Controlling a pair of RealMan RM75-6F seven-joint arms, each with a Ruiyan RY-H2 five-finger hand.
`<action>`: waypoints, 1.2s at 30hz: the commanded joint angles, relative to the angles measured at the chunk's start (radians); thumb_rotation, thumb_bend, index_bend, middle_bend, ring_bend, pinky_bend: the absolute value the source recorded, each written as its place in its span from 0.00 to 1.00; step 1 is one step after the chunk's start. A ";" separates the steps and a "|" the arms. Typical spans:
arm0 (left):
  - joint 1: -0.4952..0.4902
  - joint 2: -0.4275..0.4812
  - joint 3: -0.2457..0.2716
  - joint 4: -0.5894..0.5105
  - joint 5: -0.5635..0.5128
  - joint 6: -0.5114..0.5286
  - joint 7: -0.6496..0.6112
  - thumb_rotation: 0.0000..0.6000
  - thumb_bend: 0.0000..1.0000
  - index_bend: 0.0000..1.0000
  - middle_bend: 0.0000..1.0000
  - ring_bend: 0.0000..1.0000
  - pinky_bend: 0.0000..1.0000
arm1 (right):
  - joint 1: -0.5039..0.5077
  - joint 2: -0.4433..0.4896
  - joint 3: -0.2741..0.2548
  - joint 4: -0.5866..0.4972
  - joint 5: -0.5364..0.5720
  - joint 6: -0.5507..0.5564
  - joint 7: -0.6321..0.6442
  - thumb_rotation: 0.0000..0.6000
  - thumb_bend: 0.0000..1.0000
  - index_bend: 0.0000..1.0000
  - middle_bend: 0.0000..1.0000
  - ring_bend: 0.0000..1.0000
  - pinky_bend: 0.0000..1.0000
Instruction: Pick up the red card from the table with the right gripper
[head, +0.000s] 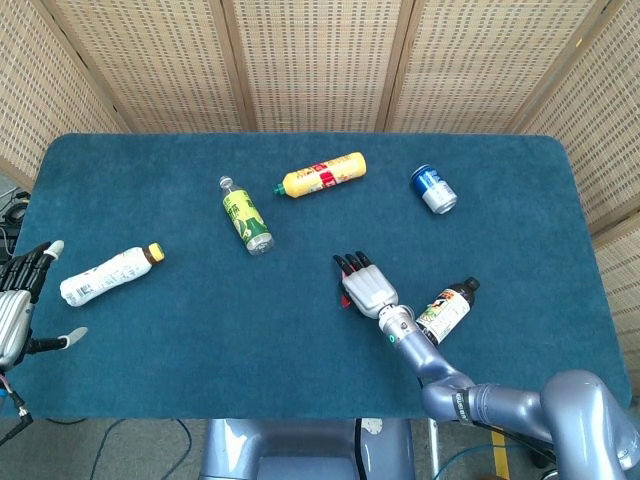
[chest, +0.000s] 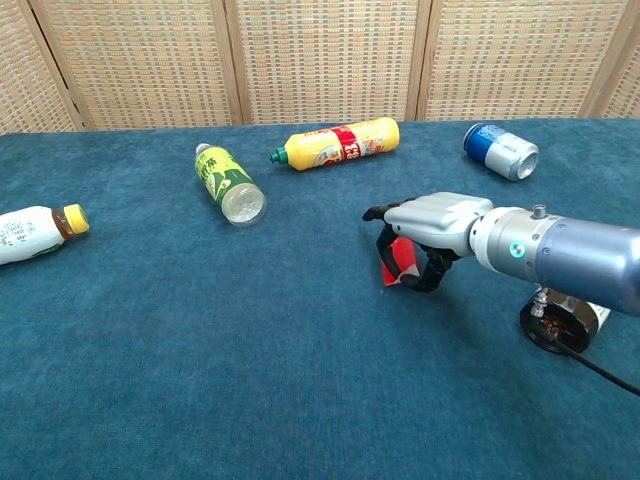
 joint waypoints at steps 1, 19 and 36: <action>0.000 0.000 0.000 0.000 0.000 0.000 0.000 1.00 0.00 0.00 0.00 0.00 0.00 | -0.001 0.000 0.003 0.002 -0.003 0.001 0.001 1.00 0.62 0.73 0.03 0.00 0.00; 0.001 0.007 -0.003 0.001 -0.001 0.001 -0.018 1.00 0.00 0.00 0.00 0.00 0.00 | 0.023 0.014 0.119 0.123 0.015 0.059 0.011 1.00 0.61 0.76 0.03 0.00 0.00; 0.006 0.022 0.004 -0.003 0.028 -0.001 -0.053 1.00 0.00 0.00 0.00 0.00 0.00 | -0.053 0.201 0.193 -0.125 -0.039 0.140 0.158 1.00 0.60 0.65 0.03 0.00 0.00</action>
